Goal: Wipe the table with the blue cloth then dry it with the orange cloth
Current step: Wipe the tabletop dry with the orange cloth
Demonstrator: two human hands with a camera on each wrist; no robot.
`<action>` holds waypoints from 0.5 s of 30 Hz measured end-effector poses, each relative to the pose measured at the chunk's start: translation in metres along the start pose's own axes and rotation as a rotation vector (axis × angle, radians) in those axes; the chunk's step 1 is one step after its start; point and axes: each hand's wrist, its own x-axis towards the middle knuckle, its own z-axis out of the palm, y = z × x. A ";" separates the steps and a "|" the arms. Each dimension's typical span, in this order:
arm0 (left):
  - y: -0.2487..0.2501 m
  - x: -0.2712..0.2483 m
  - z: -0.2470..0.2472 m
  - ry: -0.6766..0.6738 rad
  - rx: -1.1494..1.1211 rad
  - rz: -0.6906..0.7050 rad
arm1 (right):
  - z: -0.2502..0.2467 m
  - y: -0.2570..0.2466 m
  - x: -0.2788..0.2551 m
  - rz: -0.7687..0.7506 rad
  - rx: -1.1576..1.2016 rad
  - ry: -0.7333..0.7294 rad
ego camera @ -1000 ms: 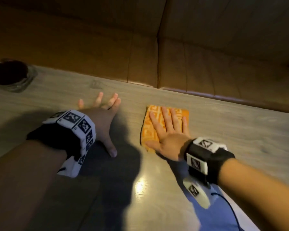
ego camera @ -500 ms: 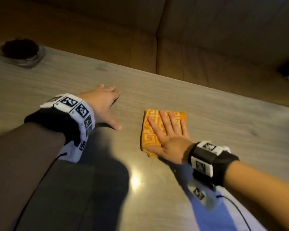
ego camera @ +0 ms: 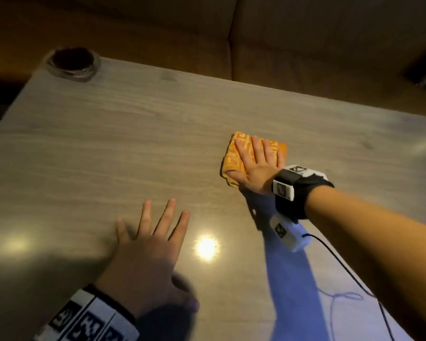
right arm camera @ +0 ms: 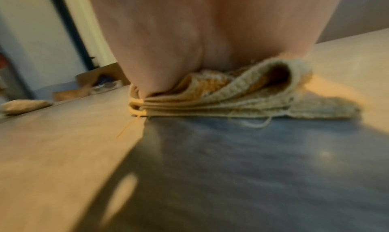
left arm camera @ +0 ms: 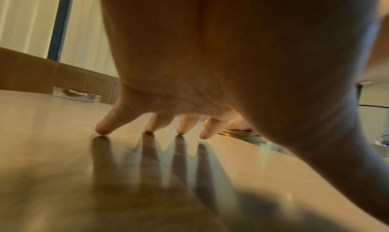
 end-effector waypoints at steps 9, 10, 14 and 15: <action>0.011 -0.026 0.041 -0.038 0.099 0.040 | 0.023 -0.016 -0.088 -0.180 -0.069 0.028; 0.011 -0.024 0.042 -0.064 0.102 0.028 | 0.022 -0.017 -0.078 -0.128 -0.041 0.074; 0.014 -0.023 0.038 -0.095 0.107 0.024 | 0.020 -0.045 -0.079 0.090 0.057 0.002; 0.014 -0.024 0.038 -0.097 0.103 0.028 | 0.024 -0.049 -0.098 0.033 0.043 0.028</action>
